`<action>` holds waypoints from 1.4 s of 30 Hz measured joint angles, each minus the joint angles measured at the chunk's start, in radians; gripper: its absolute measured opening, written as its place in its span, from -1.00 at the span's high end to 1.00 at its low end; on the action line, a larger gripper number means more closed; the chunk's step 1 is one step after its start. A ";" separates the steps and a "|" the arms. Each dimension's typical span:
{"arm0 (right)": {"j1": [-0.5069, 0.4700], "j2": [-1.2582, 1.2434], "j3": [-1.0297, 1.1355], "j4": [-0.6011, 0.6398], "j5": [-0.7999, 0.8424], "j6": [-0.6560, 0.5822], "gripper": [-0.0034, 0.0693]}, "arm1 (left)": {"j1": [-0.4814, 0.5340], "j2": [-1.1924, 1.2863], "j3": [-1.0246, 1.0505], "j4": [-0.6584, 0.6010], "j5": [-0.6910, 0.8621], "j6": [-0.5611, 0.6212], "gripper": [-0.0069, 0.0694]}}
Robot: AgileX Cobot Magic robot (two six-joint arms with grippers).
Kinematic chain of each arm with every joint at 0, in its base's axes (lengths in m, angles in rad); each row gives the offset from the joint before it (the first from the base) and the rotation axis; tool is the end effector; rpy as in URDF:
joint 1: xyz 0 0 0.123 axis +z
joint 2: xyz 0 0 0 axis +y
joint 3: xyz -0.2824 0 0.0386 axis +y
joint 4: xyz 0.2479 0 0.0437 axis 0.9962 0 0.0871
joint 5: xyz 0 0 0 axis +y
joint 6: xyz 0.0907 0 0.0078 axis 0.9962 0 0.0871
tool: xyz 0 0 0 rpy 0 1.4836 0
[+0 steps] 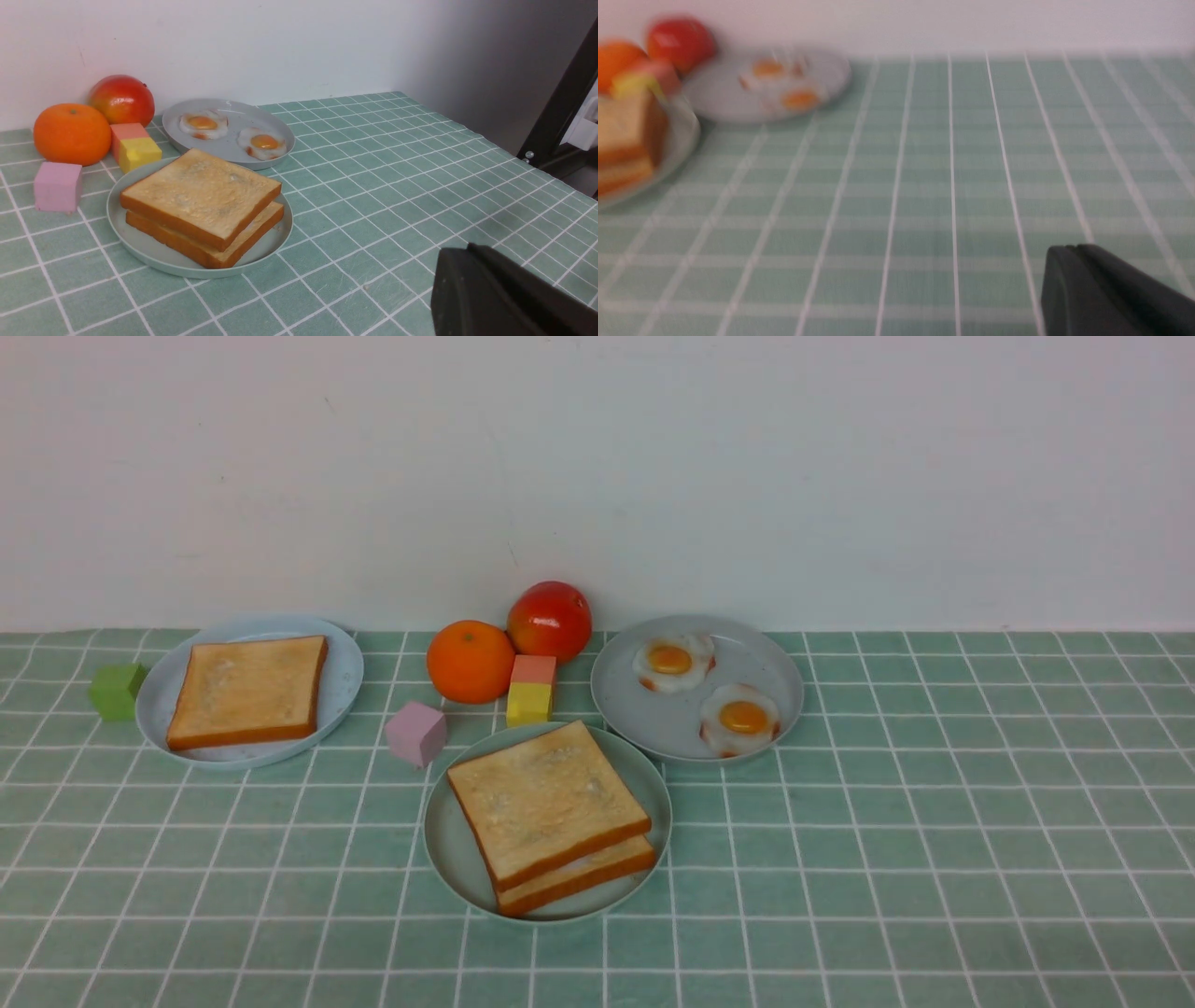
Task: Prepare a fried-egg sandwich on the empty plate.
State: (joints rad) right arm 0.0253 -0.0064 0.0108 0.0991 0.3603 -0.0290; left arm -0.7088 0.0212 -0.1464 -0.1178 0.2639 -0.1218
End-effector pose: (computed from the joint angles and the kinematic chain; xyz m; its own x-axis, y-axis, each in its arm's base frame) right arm 0.0529 0.0045 0.1775 -0.2755 0.0567 -0.9596 -0.0414 0.9966 0.0708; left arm 0.0360 -0.0346 0.2372 -0.1940 -0.1410 -0.9708 0.6464 0.7260 -0.2346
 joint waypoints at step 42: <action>0.025 -0.004 0.006 -0.119 0.021 0.081 0.74 | 0.359 -0.030 0.094 0.172 -0.034 -0.086 0.85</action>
State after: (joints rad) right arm 0.0504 -0.0105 0.0168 -0.0198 0.3812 0.0521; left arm -0.3493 -0.0088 -0.0522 0.0540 0.2296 -0.2080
